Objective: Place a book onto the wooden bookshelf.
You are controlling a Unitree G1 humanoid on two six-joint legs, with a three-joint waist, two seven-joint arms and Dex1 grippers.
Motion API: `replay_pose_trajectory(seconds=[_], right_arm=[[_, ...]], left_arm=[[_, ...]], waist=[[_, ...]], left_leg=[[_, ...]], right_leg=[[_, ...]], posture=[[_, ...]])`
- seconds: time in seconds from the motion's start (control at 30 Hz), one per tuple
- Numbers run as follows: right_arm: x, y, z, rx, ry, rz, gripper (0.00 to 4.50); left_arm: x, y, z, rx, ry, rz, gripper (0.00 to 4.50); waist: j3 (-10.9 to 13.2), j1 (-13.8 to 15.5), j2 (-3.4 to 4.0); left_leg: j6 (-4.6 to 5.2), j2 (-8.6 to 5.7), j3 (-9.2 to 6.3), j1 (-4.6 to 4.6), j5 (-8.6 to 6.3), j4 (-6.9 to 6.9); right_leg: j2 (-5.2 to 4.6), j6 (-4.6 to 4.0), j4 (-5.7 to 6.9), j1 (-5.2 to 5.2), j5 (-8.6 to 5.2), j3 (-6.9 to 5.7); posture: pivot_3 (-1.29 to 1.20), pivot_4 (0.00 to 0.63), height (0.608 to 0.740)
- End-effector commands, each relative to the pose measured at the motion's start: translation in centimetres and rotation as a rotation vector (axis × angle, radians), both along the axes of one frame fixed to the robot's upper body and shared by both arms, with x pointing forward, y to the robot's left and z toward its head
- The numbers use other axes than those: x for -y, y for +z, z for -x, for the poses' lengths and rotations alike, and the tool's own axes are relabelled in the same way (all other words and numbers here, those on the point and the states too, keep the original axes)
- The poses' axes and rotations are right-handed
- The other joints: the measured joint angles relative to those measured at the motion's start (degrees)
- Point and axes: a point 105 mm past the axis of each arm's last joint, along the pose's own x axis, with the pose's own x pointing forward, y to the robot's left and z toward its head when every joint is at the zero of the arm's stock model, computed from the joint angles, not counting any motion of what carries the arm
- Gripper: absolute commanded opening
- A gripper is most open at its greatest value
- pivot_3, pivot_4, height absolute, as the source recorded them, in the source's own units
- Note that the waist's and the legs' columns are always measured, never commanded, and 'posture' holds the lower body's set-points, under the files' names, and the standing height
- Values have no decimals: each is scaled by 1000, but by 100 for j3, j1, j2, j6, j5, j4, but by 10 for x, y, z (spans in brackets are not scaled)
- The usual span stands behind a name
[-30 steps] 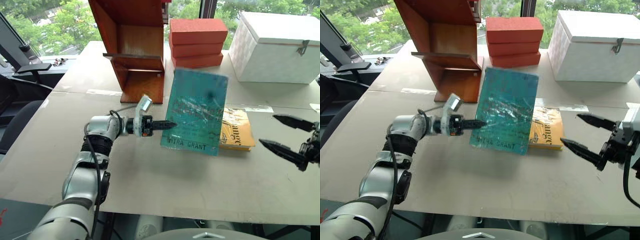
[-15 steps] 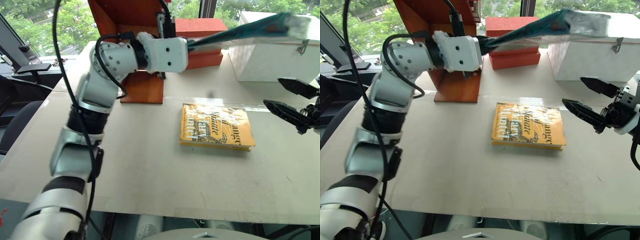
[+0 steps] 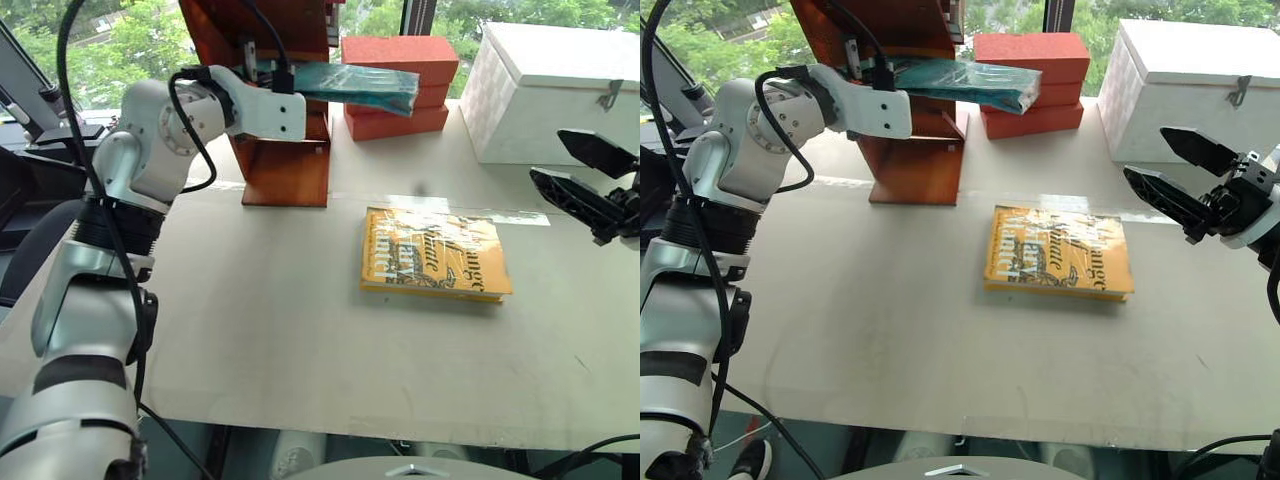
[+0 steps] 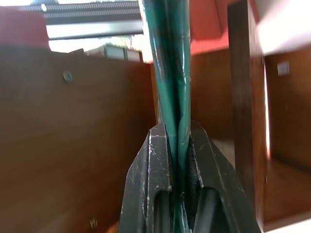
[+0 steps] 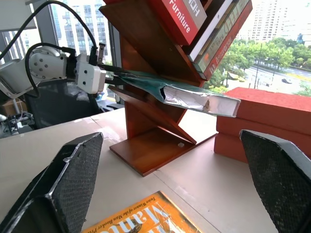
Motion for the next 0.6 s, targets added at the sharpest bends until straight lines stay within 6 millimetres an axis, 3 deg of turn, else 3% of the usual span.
replay_pose_trajectory(seconds=[0.03, 0.27, 0.37, 0.6], right_arm=[[3, 9, 5, 45, -9, 2, 4500], [2, 12, 2, 52, 1, 8, 4500], [2, 13, -1, 53, 8, 10, 4500], [2, 14, -4, 61, 12, -1, 4500]], left_arm=[[-16, 9, 3, 15, 74, 39, 40], [-35, 5, 11, -21, 166, 65, 40], [-41, 4, 15, -19, 189, 64, 1088], [-52, 3, 24, -20, 257, 153, 4389]], waist=[[0, -1, 0], [0, -18, 0], [0, -58, 0], [-1, -89, 1]], left_leg=[[0, 0, 0, 3, 0, 3], [1, 1, 2, 4, 1, 18], [0, 0, 4, 3, 1, 15], [0, 1, 4, -2, 1, 11]], right_leg=[[0, 1, 9, 0, -2, 0], [0, -19, 25, -1, -16, 5], [0, -7, 25, -5, -4, 7], [1, -1, 29, -15, -2, 9]], posture=[[0, 150, 740], [0, 150, 740], [0, 150, 740], [0, 150, 740]])
